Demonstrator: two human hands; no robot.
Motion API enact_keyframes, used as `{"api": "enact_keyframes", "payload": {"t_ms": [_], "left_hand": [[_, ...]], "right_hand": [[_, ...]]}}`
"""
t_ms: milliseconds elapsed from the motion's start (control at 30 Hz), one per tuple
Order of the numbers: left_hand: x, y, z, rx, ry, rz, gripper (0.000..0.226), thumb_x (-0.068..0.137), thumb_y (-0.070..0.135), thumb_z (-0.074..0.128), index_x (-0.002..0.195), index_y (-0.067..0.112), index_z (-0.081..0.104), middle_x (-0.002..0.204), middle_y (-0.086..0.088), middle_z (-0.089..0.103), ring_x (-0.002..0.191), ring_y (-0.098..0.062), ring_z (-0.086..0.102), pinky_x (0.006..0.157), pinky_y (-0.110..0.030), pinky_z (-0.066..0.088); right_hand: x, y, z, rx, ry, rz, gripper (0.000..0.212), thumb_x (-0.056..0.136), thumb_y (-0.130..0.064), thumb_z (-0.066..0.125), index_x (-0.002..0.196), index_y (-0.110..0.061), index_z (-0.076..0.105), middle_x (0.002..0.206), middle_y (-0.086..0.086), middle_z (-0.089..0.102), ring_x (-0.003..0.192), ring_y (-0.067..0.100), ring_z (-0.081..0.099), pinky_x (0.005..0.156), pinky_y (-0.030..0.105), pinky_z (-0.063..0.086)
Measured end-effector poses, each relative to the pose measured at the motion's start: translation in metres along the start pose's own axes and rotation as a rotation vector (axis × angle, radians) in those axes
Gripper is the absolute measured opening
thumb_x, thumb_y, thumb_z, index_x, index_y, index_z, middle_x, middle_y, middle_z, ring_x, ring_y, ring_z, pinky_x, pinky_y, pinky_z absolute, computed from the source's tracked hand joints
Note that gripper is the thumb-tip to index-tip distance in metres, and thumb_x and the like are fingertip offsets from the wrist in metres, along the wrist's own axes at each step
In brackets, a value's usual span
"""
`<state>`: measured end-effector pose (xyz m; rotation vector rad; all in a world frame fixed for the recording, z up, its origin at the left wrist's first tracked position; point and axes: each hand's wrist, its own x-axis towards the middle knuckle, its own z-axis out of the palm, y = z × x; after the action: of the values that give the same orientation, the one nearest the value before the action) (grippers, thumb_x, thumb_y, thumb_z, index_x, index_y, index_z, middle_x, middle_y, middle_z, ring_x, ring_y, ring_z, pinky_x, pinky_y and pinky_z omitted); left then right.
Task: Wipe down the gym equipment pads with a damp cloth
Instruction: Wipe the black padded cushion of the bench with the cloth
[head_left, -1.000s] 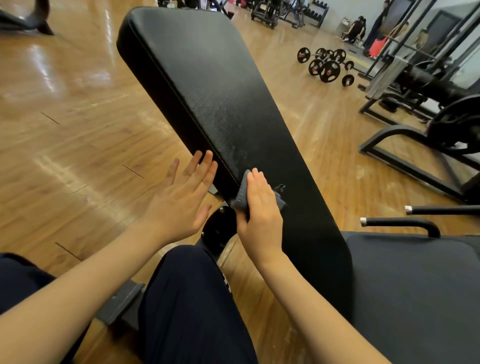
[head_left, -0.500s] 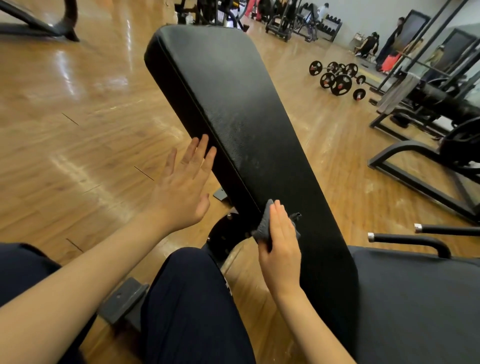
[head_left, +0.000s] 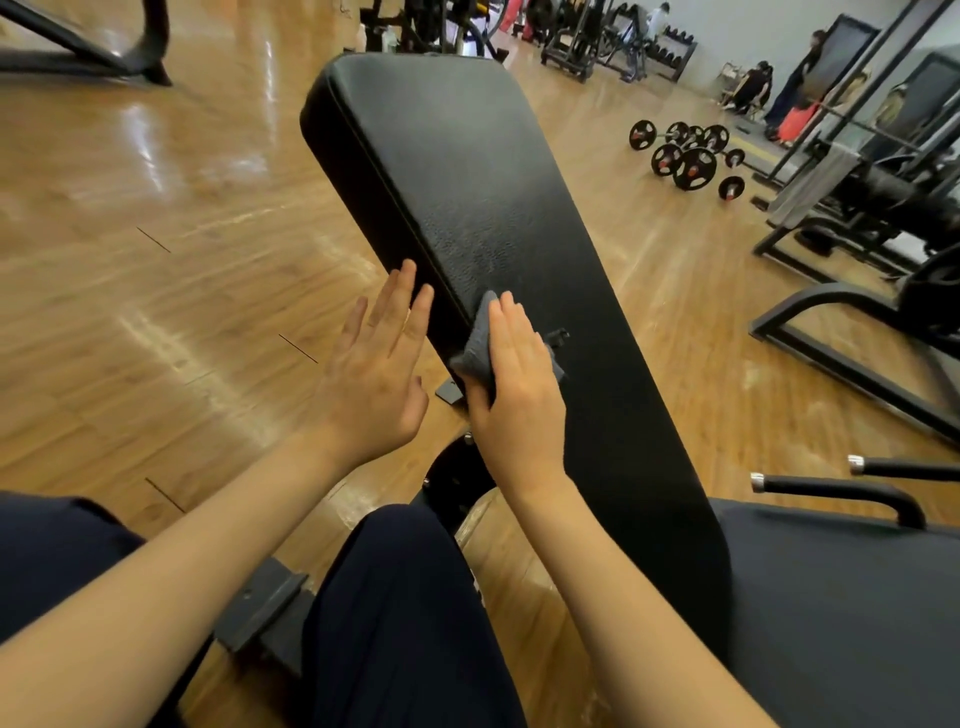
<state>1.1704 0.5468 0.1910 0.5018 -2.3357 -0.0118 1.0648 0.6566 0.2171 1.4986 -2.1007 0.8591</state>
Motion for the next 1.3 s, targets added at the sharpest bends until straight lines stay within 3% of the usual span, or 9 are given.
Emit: {"api": "enact_keyframes", "payload": {"t_ms": [167,400,467,633,800,967,1100,1200,1300], "left_hand": [[0.008,-0.016,-0.006,0.084,-0.065,0.03,0.08,0.072,0.029,0.038,0.145,0.002,0.02,0.152,-0.025,0.024,0.139,-0.034,0.02,0.108,-0.055,0.025],[0.009,-0.028,-0.004,-0.043,-0.02,0.06,0.074,0.074,0.019,0.037,0.146,0.009,0.024,0.152,-0.01,0.019,0.142,-0.024,0.018,0.112,-0.048,0.018],[0.011,-0.03,-0.01,-0.116,0.005,0.062,0.074,0.072,0.014,0.036,0.145,0.008,0.027,0.151,-0.01,0.024,0.141,-0.023,0.022,0.114,-0.043,0.014],[0.019,-0.034,-0.026,-0.154,0.131,0.071,0.062,0.073,0.003,0.037,0.134,-0.002,0.048,0.141,-0.018,0.046,0.133,-0.031,0.039,0.112,-0.044,0.027],[0.027,-0.04,-0.025,-0.048,0.084,-0.005,0.073,0.071,0.006,0.042,0.143,-0.002,0.029,0.152,-0.027,0.022,0.141,-0.036,0.022,0.11,-0.053,0.029],[0.033,-0.059,-0.02,-0.142,0.066,0.012,0.074,0.071,0.012,0.031,0.145,0.009,0.025,0.152,-0.015,0.02,0.141,-0.028,0.02,0.108,-0.056,0.023],[0.036,-0.067,-0.028,-0.3,0.125,0.003,0.074,0.071,0.006,0.03,0.144,0.004,0.03,0.148,-0.007,0.027,0.139,-0.021,0.025,0.11,-0.054,0.025],[0.042,-0.068,-0.031,-0.285,0.18,-0.062,0.072,0.071,0.006,0.031,0.143,-0.003,0.033,0.15,-0.012,0.027,0.139,-0.025,0.029,0.111,-0.046,0.026],[0.045,-0.066,-0.027,-0.251,0.158,-0.097,0.077,0.071,0.01,0.032,0.146,-0.001,0.021,0.153,-0.013,0.013,0.142,-0.023,0.017,0.111,-0.047,0.021]], "right_hand": [[-0.037,0.015,-0.005,-0.021,0.015,0.079,0.073,0.077,0.002,0.069,0.14,-0.005,0.034,0.144,0.011,0.04,0.137,0.014,0.026,0.111,0.035,0.023],[0.017,-0.015,0.006,-0.021,0.046,0.031,0.063,0.075,0.002,0.067,0.132,0.006,0.043,0.137,0.022,0.046,0.131,0.032,0.04,0.107,0.043,0.032],[0.044,-0.026,0.011,-0.005,0.037,-0.007,0.063,0.075,0.002,0.067,0.132,0.008,0.042,0.137,0.024,0.045,0.13,0.035,0.04,0.107,0.043,0.032],[0.043,-0.025,0.01,-0.026,0.019,-0.049,0.069,0.077,0.001,0.069,0.138,0.001,0.037,0.142,0.019,0.041,0.134,0.028,0.035,0.108,0.04,0.029],[0.003,-0.008,0.005,-0.039,0.036,0.002,0.078,0.075,0.004,0.071,0.141,-0.006,0.03,0.145,0.01,0.038,0.137,0.013,0.025,0.111,0.034,0.022],[0.031,-0.021,0.007,-0.014,0.061,-0.01,0.068,0.072,0.006,0.073,0.133,0.003,0.043,0.137,0.018,0.047,0.131,0.026,0.038,0.104,0.045,0.037],[0.097,-0.056,0.02,0.006,0.083,-0.093,0.06,0.075,0.003,0.068,0.13,0.008,0.045,0.134,0.025,0.048,0.127,0.036,0.044,0.104,0.047,0.037],[0.108,-0.061,0.025,-0.022,0.085,-0.119,0.059,0.079,0.0,0.064,0.134,0.006,0.042,0.138,0.022,0.045,0.131,0.033,0.04,0.106,0.042,0.034],[0.078,-0.042,0.02,-0.015,0.076,-0.105,0.065,0.081,-0.003,0.067,0.138,-0.001,0.037,0.144,0.015,0.04,0.135,0.022,0.033,0.11,0.036,0.029]]}}
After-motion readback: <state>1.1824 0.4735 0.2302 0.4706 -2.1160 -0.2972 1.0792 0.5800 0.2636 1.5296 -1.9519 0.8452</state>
